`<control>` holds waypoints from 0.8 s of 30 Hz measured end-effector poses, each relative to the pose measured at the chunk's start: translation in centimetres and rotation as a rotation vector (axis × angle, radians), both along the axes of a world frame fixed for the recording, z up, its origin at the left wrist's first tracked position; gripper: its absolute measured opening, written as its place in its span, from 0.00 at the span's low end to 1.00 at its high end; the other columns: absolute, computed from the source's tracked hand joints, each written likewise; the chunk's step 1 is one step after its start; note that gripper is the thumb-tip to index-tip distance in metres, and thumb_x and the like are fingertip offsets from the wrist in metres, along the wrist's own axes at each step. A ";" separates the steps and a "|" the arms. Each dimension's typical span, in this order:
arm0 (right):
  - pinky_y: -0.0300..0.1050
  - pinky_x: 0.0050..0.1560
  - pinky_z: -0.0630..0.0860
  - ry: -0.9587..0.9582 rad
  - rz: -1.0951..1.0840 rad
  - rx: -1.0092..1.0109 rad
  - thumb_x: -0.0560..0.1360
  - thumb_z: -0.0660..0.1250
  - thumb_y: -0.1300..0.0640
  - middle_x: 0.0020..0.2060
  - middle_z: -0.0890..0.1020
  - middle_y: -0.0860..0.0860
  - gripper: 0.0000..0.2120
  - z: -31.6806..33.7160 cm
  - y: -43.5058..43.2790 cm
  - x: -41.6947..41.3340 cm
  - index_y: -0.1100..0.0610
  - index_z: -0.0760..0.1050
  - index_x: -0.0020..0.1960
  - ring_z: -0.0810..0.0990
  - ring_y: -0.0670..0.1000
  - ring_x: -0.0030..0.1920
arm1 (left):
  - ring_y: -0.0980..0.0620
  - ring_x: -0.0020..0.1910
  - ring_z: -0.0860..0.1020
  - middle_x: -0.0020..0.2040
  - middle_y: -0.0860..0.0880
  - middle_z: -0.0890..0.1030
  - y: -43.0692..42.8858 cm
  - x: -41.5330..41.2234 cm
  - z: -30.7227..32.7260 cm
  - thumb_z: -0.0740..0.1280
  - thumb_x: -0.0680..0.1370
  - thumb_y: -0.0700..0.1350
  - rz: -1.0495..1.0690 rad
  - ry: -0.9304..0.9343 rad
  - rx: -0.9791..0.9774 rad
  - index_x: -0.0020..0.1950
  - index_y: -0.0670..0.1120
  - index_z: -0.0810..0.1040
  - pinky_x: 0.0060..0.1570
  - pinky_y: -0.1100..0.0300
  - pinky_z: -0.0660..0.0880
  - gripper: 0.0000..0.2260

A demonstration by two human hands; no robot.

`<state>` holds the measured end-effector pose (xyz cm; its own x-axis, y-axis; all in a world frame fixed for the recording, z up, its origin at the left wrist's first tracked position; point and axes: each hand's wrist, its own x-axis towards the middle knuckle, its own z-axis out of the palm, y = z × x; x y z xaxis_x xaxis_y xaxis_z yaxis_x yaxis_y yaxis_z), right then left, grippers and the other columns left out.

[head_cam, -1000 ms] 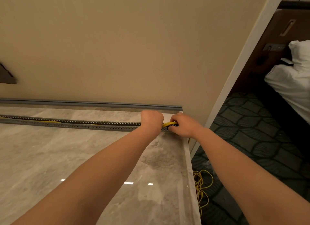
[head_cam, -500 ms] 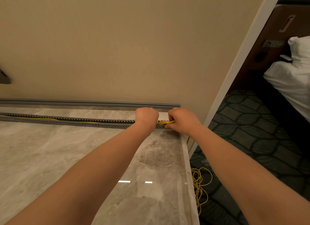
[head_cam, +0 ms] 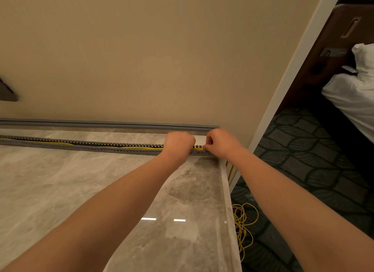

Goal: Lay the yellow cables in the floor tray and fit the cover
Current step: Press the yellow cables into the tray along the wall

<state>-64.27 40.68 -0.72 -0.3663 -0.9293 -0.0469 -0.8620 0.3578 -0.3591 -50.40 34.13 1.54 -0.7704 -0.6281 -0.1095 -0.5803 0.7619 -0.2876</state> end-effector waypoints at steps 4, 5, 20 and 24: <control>0.50 0.38 0.73 -0.117 -0.108 -0.062 0.69 0.74 0.55 0.38 0.75 0.51 0.13 -0.4 -0.1 -0.2 0.55 0.70 0.45 0.73 0.52 0.38 | 0.45 0.43 0.80 0.45 0.48 0.81 1.0 -1.1 -0.7 0.66 0.77 0.46 -0.069 0.151 0.043 0.50 0.49 0.81 0.33 0.58 0.68 0.05; 0.50 0.39 0.73 -0.149 -0.108 -0.060 0.69 0.73 0.55 0.37 0.75 0.50 0.12 -0.6 0.1 -0.3 0.55 0.71 0.45 0.73 0.52 0.38 | 0.46 0.43 0.80 0.44 0.48 0.81 1.2 -1.6 -0.7 0.66 0.78 0.47 -0.053 0.168 0.059 0.50 0.49 0.81 0.33 0.58 0.68 0.05; 0.46 0.33 0.65 -0.283 -0.277 -0.031 0.74 0.63 0.41 0.32 0.74 0.52 0.17 -2.5 3.9 -2.4 0.54 0.69 0.37 0.72 0.52 0.34 | 0.48 0.37 0.73 0.36 0.49 0.73 2.6 -4.8 0.7 0.67 0.74 0.34 -0.038 -0.033 0.026 0.48 0.45 0.79 0.32 0.59 0.67 0.07; 0.46 0.37 0.66 -0.363 -0.223 0.008 0.80 0.54 0.44 0.37 0.76 0.53 0.18 -2.0 3.8 -3.0 0.55 0.72 0.41 0.73 0.54 0.39 | 0.50 0.32 0.70 0.32 0.50 0.69 2.6 -5.1 0.8 0.68 0.75 0.35 -0.012 -0.028 0.054 0.48 0.45 0.79 0.31 0.60 0.66 0.06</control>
